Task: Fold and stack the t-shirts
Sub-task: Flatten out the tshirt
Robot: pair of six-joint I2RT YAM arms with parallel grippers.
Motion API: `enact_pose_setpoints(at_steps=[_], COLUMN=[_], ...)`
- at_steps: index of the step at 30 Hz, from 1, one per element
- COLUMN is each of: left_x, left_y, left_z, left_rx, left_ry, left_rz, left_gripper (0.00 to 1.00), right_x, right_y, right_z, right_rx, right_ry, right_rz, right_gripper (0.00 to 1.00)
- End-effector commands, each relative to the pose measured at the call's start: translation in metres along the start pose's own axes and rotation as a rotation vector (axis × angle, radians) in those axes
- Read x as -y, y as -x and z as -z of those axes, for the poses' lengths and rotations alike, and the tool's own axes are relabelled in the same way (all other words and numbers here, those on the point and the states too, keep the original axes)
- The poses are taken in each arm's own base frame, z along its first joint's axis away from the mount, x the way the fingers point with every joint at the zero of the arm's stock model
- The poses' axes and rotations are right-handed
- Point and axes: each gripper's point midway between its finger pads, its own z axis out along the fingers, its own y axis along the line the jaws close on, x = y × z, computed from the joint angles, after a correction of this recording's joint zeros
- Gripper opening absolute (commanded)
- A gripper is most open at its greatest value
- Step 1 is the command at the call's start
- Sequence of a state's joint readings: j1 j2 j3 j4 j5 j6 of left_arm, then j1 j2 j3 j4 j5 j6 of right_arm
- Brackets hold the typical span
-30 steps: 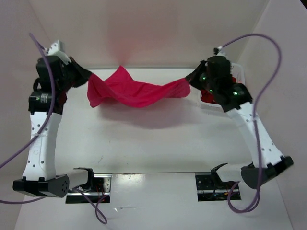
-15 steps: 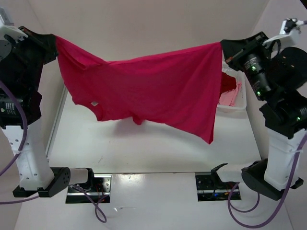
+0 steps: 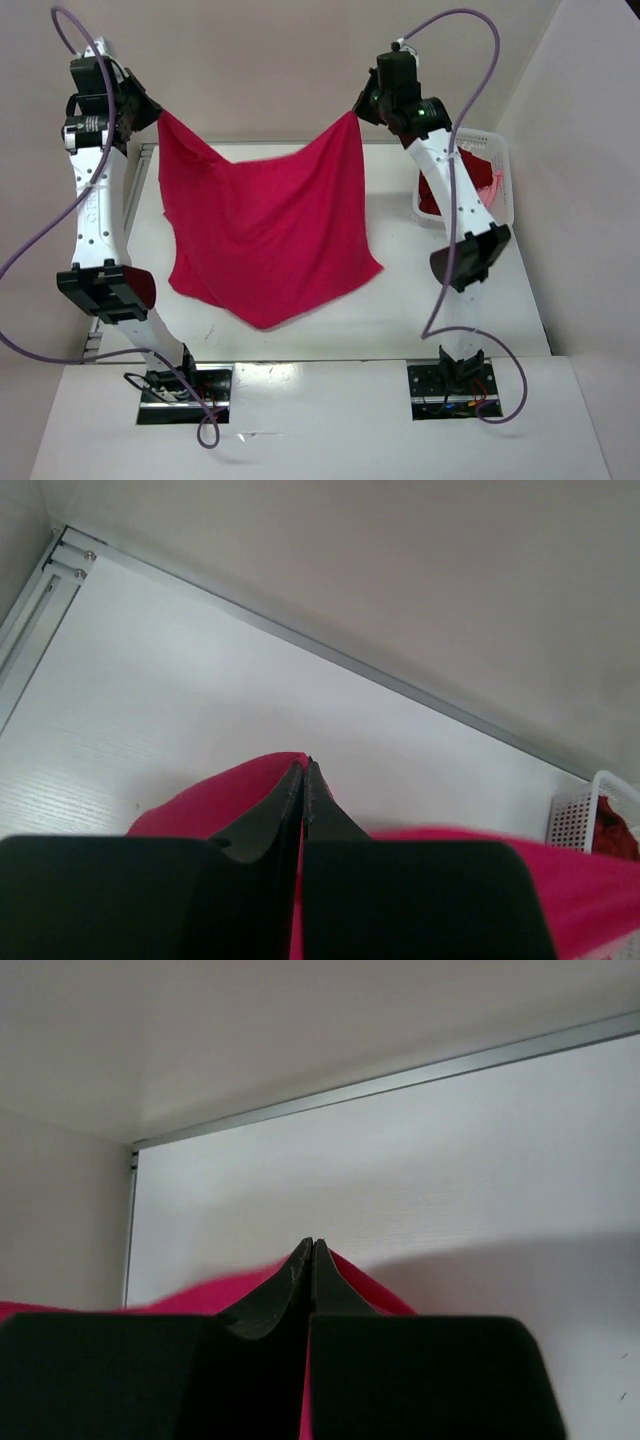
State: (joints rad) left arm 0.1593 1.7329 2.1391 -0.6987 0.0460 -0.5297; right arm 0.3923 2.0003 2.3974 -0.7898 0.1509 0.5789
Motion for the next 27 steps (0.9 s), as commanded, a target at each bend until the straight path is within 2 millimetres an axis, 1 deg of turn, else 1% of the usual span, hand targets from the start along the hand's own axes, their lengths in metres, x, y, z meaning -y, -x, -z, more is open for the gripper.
enact_pose_setpoints(at_steps=[1,2,3,4,5,6,7,8,9,10,11,12,13,14,15,16,17,18,19,20,21,22,23,24,25,26,27], left_x=[0.049,0.059,0.066,0.068,0.073,0.078,0.08,0.081,0.081,0.08,0.077,0.074,0.069,0.065,0.061,0.06,0.058,0.054,0.047,0.048,0.029,0.008,0.004,-0.009,-0.023,-0.041,-0.053], left_y=[0.073,0.089,0.098,0.107,0.115,0.123,0.129,0.132,0.137,0.141,0.142,0.142,0.139,0.135,0.129,0.128,0.113,0.106,0.092,0.09,0.052,0.015,0.003,-0.025,-0.053,-0.1,-0.121], left_z=[0.059,0.077,0.088,0.099,0.109,0.124,0.128,0.132,0.135,0.138,0.137,0.131,0.124,0.116,0.107,0.108,0.103,0.101,0.096,0.115,0.108,0.081,0.099,0.095,0.091,0.088,0.089], left_rx=[0.213,0.264,0.295,0.329,0.359,0.392,0.418,0.429,0.452,0.47,0.479,0.475,0.47,0.458,0.436,0.442,0.402,0.39,0.358,0.387,0.32,0.222,0.235,0.183,0.121,0.028,-0.01], left_ry=[-0.19,-0.216,-0.245,-0.252,-0.268,-0.285,-0.287,-0.29,-0.286,-0.273,-0.256,-0.241,-0.221,-0.211,-0.198,-0.198,-0.21,-0.205,-0.188,-0.201,-0.171,-0.127,-0.133,-0.109,-0.082,-0.051,-0.024], left_rz=[0.03,0.022,0.027,0.024,0.019,0.013,0.012,0.002,-0.011,-0.007,-0.029,-0.036,-0.041,-0.052,-0.06,-0.071,-0.084,-0.082,-0.089,-0.092,-0.084,-0.072,-0.073,-0.066,-0.05,-0.042,-0.036], left_gripper=[0.0,0.0,0.0,0.0,0.0,0.0,0.0,0.0,0.0,0.0,0.0,0.0,0.0,0.0,0.0,0.0,0.0,0.0,0.0,0.0,0.0,0.0,0.0,0.0,0.0,0.0,0.0], right_x=[-0.054,-0.059,-0.056,-0.066,-0.068,-0.067,-0.069,-0.069,-0.064,-0.054,-0.049,-0.046,-0.029,-0.024,-0.005,0.003,0.027,0.035,0.049,0.063,0.086,0.102,0.136,0.147,0.155,0.169,0.193], right_y=[0.117,0.12,0.131,0.15,0.155,0.155,0.159,0.159,0.164,0.161,0.161,0.153,0.137,0.129,0.106,0.094,0.063,0.056,0.038,0.022,-0.017,-0.032,-0.075,-0.084,-0.099,-0.115,-0.137], right_z=[0.092,0.098,0.106,0.136,0.146,0.149,0.158,0.158,0.163,0.156,0.156,0.15,0.128,0.121,0.107,0.102,0.076,0.083,0.076,0.069,0.061,0.059,0.05,0.05,0.054,0.053,0.055], right_rx=[0.296,0.303,0.333,0.402,0.421,0.424,0.436,0.436,0.452,0.427,0.426,0.395,0.341,0.322,0.274,0.252,0.187,0.187,0.148,0.117,0.03,0.008,-0.077,-0.089,-0.135,-0.173,-0.216], right_ry=[0.219,0.242,0.246,0.298,0.312,0.314,0.322,0.323,0.317,0.291,0.279,0.265,0.209,0.195,0.13,0.114,0.06,0.047,0.008,-0.022,-0.062,-0.089,-0.151,-0.154,-0.141,-0.166,-0.209], right_rz=[-0.053,-0.074,-0.08,-0.097,-0.1,-0.1,-0.102,-0.102,-0.104,-0.1,-0.101,-0.086,-0.072,-0.071,-0.054,-0.042,-0.038,-0.024,-0.012,-0.011,-0.004,-0.006,-0.019,-0.029,-0.053,-0.063,-0.078], right_gripper=[0.0,0.0,0.0,0.0,0.0,0.0,0.0,0.0,0.0,0.0,0.0,0.0,0.0,0.0,0.0,0.0,0.0,0.0,0.0,0.0,0.0,0.0,0.0,0.0,0.0,0.0,0.0])
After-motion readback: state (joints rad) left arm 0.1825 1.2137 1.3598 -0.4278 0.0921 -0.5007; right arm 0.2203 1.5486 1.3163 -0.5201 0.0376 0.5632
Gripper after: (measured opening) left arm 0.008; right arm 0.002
